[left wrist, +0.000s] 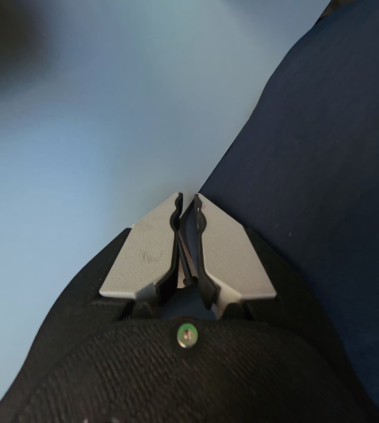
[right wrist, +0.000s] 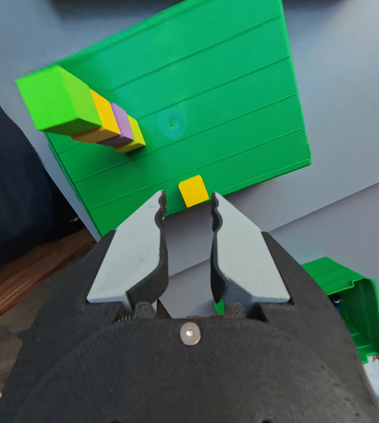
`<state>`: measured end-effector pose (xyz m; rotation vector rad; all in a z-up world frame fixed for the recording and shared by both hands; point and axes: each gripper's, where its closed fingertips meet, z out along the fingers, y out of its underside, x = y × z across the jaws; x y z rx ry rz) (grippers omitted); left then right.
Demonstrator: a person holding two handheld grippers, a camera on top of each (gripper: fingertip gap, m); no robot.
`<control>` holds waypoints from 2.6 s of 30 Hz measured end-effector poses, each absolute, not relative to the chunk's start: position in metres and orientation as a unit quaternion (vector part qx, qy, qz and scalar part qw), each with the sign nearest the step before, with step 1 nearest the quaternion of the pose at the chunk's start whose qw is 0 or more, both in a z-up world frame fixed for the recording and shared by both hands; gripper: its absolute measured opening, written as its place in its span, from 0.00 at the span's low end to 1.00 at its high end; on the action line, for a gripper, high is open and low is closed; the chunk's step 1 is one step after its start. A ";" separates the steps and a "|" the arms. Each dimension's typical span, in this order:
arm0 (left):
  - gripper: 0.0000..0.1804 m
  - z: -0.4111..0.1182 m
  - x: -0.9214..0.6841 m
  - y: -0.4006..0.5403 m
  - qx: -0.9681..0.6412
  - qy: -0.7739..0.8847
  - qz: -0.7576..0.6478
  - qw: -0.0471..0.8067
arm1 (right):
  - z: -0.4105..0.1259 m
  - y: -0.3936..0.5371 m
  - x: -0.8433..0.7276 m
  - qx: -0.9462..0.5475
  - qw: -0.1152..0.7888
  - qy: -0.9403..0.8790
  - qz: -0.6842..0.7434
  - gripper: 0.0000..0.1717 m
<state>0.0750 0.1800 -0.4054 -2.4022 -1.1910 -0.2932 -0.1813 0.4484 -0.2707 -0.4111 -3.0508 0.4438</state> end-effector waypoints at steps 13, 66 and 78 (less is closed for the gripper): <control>0.00 -0.400 0.056 0.173 -0.871 -0.444 -0.048 0.203 | -0.289 0.443 -0.182 -0.099 0.022 -0.990 0.101 0.15; 0.00 -0.407 0.026 0.142 -0.857 -0.485 0.060 0.160 | -0.219 0.369 -0.128 -0.039 0.019 -0.990 0.131 0.15; 0.00 -0.406 0.023 0.142 -0.860 -0.480 0.059 0.163 | -0.216 0.368 -0.128 -0.052 0.021 -0.988 0.142 0.18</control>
